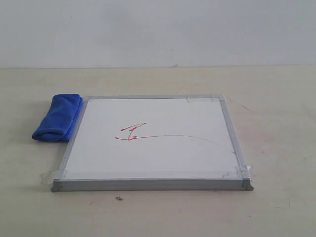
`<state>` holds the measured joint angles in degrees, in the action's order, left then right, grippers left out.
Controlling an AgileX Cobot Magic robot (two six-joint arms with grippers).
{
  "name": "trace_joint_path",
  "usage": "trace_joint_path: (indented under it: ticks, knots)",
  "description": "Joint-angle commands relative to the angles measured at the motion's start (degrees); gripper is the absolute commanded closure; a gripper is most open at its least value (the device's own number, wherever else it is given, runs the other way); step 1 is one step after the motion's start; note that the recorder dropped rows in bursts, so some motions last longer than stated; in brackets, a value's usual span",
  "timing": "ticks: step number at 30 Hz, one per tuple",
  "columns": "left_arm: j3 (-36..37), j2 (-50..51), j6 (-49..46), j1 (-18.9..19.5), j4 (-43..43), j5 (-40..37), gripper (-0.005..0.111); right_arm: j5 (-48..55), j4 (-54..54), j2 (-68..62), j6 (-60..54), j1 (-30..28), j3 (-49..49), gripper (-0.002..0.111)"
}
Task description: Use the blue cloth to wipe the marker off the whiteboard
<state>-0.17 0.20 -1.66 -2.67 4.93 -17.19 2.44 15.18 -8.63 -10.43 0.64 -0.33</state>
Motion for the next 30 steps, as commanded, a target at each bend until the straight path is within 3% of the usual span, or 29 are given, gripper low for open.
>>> trace_joint_path:
  ticks: [1,9,15,27,30]
  knots:
    - [0.2,-0.2,-0.1,0.2,-0.1,0.4,0.102,0.4,-0.1,0.1,-0.2,-0.1,0.3,0.109]
    - [0.2,-0.2,-0.1,0.2,-0.1,0.4,0.102,0.4,-0.1,0.2,-0.2,-0.1,0.3,0.109]
    - [0.2,-0.2,-0.1,0.2,-0.1,0.4,0.102,0.6,-0.1,8.6,-0.2,-0.1,0.3,0.109]
    - [0.2,-0.2,-0.1,0.2,-0.1,1.3,0.102,0.8,-0.1,8.6,-0.2,-0.1,0.3,0.109]
    - [0.2,-0.2,-0.1,0.2,-0.1,6.5,0.102,0.8,-0.1,8.6,-0.2,-0.1,0.3,0.109]
